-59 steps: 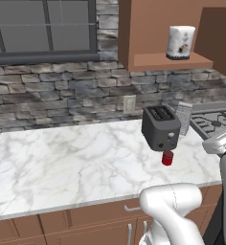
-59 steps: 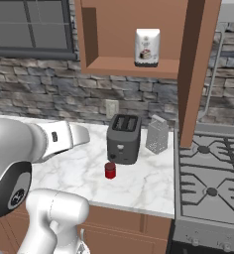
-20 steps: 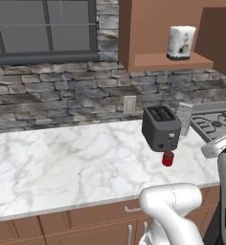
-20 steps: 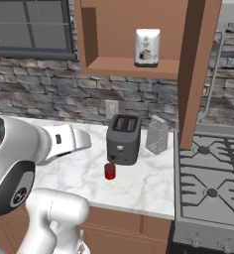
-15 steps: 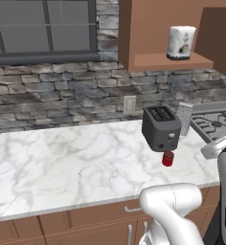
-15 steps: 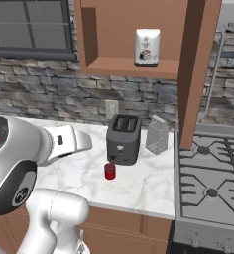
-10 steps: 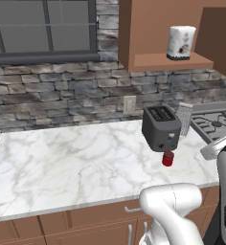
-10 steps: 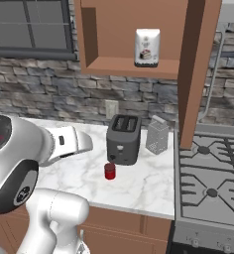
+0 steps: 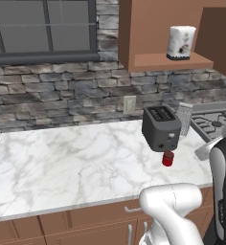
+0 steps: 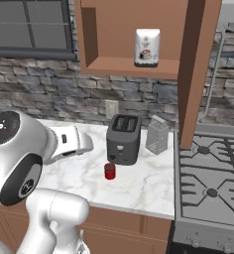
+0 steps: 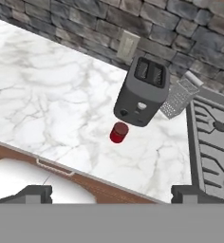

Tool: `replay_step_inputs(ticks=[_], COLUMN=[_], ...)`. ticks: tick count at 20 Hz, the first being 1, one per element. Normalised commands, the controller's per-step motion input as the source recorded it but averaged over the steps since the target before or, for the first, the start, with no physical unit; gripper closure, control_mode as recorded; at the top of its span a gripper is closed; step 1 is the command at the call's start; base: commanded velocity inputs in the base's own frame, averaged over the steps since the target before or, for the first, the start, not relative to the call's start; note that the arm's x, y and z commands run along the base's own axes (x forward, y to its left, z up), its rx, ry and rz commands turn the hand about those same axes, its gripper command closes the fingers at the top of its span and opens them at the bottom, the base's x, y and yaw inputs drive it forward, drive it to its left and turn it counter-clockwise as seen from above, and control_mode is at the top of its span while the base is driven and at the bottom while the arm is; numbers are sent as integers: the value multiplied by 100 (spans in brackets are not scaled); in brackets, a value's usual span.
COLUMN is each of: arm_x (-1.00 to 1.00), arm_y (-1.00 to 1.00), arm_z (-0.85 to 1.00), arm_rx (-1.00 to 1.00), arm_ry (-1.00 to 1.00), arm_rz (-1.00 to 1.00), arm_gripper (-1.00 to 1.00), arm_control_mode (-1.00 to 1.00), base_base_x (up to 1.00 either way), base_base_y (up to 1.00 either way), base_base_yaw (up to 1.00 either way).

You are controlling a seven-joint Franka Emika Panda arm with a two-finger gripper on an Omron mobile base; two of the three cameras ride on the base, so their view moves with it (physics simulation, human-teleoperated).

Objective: Pick the honey bottle and jam from the counter and place them in the cabinets closest to them.

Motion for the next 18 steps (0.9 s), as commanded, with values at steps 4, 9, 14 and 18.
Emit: replay_step_inputs(ticks=[4, 9, 14, 18], arm_x=[2, 3, 4, 6], arm_y=[5, 8, 8, 7], arm_z=[-34, -33, -33, -34], arm_rx=[0, 0, 0, 0], arm_ry=[0, 0, 0, 0], arm_rz=[0, 0, 0, 0], arm_gripper=[-100, -100, -100, -100], arm_control_mode=[-100, -100, -100, -100], base_base_x=[0, 0, 0, 0], base_base_y=[0, 0, 0, 0], base_base_yaw=[0, 0, 0, 0])
